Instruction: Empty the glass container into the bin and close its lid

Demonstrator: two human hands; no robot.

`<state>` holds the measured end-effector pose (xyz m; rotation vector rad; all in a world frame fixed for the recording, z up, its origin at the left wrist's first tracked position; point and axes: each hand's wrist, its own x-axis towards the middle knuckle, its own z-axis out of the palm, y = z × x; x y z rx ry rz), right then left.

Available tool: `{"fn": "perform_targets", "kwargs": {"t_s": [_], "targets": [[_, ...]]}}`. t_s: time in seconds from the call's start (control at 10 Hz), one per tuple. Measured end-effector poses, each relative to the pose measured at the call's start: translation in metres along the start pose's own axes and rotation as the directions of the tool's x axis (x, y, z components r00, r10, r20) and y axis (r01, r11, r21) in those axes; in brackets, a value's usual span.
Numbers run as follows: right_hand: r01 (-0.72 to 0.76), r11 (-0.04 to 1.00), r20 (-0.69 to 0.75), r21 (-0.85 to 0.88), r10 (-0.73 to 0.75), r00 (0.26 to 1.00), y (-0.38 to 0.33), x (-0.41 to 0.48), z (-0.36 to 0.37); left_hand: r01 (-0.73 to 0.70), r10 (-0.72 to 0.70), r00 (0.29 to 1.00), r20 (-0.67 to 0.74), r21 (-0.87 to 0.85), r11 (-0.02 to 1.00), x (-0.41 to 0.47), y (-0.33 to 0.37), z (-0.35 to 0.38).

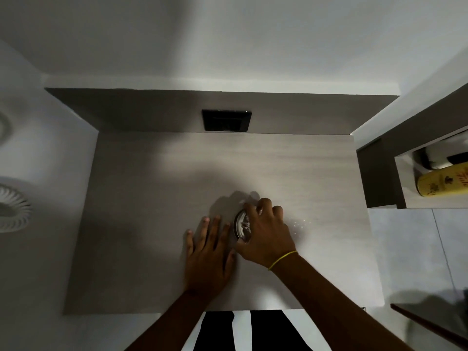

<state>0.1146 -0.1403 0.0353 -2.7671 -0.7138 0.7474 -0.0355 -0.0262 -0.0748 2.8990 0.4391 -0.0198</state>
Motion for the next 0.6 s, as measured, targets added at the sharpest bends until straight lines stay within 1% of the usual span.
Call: {"fn": "perform_targets", "kwargs": {"t_s": [0.2, 0.4, 0.5, 0.6], "targets": [[0.034, 0.996, 0.026, -0.080, -0.032, 0.999, -0.004, 0.003, 0.009, -0.008, 0.008, 1.000, 0.024, 0.010, 1.000, 0.001, -0.001, 0.001], [0.066, 0.991, 0.028, -0.113, -0.063, 0.998, -0.006, 0.001, 0.012, -0.010, 0.010, 0.999, 0.034, 0.004, 1.000, 0.001, 0.000, 0.000], [0.072, 0.986, -0.002, -0.152, -0.073, 0.997, -0.005, -0.002, 0.006, -0.024, 0.023, 0.998, 0.060, 0.004, 1.000, 0.002, -0.001, -0.003], [0.067, 0.988, -0.104, -0.138, -0.082, 0.991, -0.007, -0.005, -0.019, 0.013, -0.011, 0.998, 0.054, -0.046, 0.999, 0.006, -0.006, -0.016]]}}
